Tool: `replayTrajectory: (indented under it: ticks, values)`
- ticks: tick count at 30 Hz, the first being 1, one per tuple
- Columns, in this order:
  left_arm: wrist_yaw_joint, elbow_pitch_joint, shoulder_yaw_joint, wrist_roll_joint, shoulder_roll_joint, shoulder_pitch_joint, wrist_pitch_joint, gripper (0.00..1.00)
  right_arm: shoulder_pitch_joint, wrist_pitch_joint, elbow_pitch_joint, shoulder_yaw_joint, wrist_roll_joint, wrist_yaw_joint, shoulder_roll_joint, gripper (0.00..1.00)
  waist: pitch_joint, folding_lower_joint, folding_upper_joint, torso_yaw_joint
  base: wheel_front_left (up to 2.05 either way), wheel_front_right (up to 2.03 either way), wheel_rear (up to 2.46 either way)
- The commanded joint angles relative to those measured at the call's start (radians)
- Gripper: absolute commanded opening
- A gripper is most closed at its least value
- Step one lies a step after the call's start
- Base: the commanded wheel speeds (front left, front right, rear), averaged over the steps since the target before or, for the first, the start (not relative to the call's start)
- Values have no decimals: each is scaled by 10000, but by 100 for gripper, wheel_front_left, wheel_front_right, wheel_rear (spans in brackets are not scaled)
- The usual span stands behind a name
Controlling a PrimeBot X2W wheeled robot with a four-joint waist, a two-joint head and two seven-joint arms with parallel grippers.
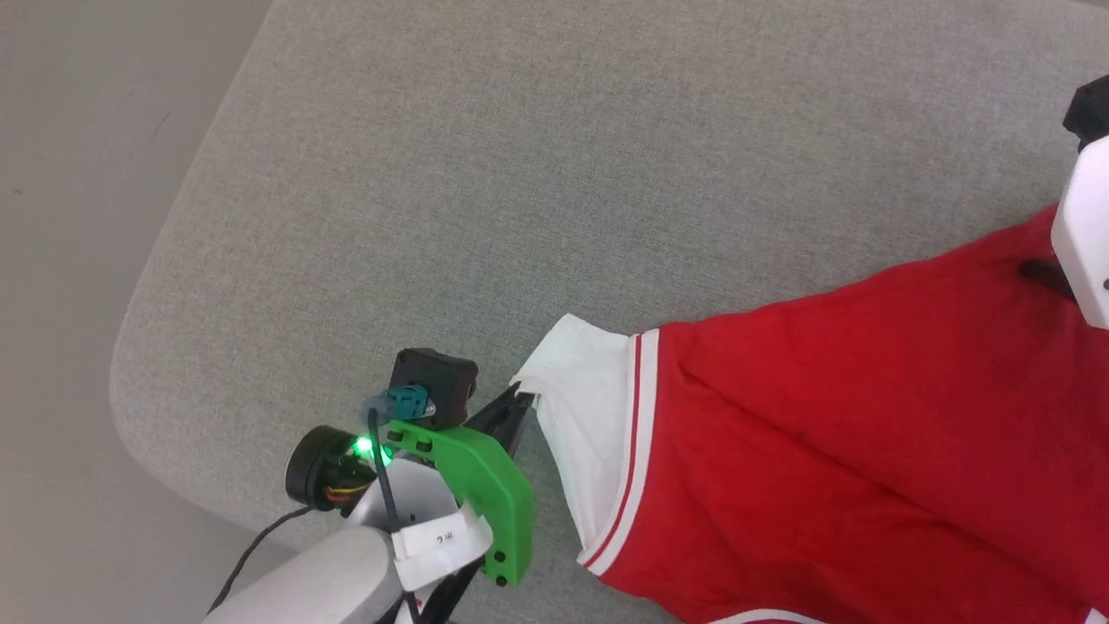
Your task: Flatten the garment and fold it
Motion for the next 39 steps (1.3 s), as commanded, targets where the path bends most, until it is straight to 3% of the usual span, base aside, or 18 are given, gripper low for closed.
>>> replayTrajectory:
  ticks: [1, 3, 8, 15, 27, 39]
  values:
    - [-15, 25, 41, 33, -45, -171, -53, 0, 355, -22, 328, 312, -84, -13, 98, 100, 68, 0, 0, 18, 0, 0, 0]
    - [-22, 49, 48, 32, -34, -184, -57, 0, 481, 19, 391, 380, -27, -13, 109, 0, 88, 0, 0, 1, 0, 0, 0]
    - [-45, 139, 75, 16, 33, -241, -20, 0, 509, -320, 318, 445, 165, -13, 158, 0, -94, 0, 0, -140, 0, 0, 0]
    - [-73, 155, 219, -140, 432, -250, 199, 0, 91, -1762, 326, 434, 1063, -13, 313, 0, -1288, 0, 0, -769, 0, 0, 0]
    - [-116, -390, 824, -519, 1212, -377, 410, 0, 410, -3328, -426, 484, 2785, -13, -400, 0, -3180, 0, 0, -1828, 0, 0, 0]
    - [-272, -920, 1981, -842, 2030, -663, -95, 0, 1293, -4449, -2147, -694, 3590, -13, -984, 0, -3912, 0, 0, -2783, 0, 0, 0]
